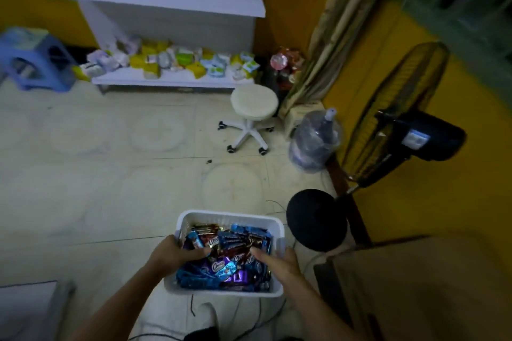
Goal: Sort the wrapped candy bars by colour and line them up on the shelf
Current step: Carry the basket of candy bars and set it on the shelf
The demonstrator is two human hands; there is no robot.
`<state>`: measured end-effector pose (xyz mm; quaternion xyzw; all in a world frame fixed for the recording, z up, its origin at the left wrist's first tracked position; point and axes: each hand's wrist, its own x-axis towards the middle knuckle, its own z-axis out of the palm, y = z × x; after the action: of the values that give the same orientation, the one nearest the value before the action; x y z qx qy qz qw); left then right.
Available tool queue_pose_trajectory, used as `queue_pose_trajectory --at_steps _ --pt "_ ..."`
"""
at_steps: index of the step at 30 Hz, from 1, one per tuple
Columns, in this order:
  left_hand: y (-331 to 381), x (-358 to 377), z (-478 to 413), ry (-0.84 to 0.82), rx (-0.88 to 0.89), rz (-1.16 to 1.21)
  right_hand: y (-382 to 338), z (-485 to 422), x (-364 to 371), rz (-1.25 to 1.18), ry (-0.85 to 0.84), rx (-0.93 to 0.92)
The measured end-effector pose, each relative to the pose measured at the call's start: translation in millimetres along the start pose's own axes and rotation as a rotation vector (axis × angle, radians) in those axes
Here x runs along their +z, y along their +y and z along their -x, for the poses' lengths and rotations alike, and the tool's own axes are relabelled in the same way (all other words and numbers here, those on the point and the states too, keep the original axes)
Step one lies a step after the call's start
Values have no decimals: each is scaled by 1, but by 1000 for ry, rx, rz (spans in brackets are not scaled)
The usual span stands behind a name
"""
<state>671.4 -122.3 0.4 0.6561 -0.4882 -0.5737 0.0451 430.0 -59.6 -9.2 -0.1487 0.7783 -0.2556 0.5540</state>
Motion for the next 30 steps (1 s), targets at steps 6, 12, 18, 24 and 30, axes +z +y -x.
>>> queue_pose_trajectory --at_steps 6,12,18,24,30 --pt "-17 -61 -24 51 -59 74 -64 -27 63 230 -36 -98" --pt "4 -99 -72 -22 -69 86 -113 -80 91 275 -59 -102" --pt "58 -144 -150 15 -110 106 -191 -151 119 346 -111 -87" --pt "131 -180 -218 286 -191 251 -300 -220 141 447 -140 -135" --pt "172 -238 -264 507 -252 419 -386 -256 183 421 -211 -188"
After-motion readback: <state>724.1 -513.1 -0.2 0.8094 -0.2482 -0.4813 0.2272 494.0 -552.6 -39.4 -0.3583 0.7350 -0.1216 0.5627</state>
